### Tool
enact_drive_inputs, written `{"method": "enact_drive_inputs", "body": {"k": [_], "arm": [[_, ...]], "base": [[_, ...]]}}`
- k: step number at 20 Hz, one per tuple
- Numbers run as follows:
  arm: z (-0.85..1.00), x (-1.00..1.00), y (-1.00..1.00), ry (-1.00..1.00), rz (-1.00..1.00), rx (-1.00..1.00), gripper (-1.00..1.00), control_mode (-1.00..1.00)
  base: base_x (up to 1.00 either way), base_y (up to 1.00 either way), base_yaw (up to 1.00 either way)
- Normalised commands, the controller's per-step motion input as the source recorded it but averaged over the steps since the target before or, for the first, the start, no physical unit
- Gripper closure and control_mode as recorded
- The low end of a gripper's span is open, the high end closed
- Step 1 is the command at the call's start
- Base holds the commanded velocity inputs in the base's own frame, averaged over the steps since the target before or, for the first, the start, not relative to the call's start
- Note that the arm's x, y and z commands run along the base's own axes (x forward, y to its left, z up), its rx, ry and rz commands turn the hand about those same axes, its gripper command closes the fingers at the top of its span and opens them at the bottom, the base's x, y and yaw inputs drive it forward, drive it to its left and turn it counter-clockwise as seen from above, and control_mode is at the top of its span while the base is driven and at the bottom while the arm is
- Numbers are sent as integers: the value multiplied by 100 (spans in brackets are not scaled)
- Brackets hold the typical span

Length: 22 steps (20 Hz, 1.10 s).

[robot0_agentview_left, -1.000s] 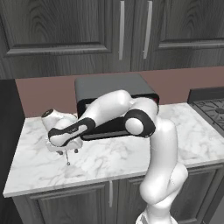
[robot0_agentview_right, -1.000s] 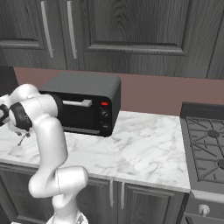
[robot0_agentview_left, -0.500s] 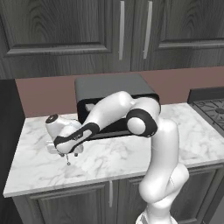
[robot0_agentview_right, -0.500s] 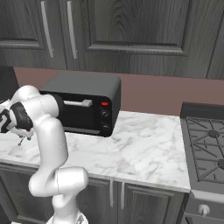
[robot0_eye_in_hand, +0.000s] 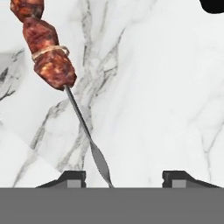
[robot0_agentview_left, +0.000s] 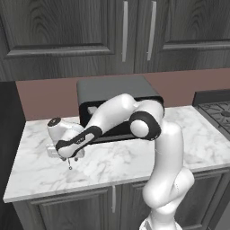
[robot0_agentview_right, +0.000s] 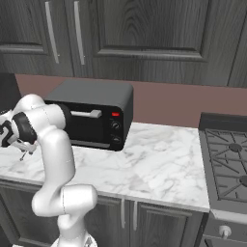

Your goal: Store the kebab skewer in the freezer for long-term storage. Close the freezer door after placing the cooked food.

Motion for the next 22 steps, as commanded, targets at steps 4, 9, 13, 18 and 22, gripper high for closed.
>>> {"method": "enact_drive_inputs", "body": {"k": [4,9,13,18,22], "arm": [[-20,0,9,0,0,2,100,-100],[-17,0,14,0,0,0,100,-100],[-4,1,14,0,0,0,100,-100],[13,0,7,0,0,0,100,-100],[73,-17,-1,-3,0,0,100,-100]], "base": [[0,0,0],[0,0,0],[0,0,0],[0,0,0],[0,0,0]]}}
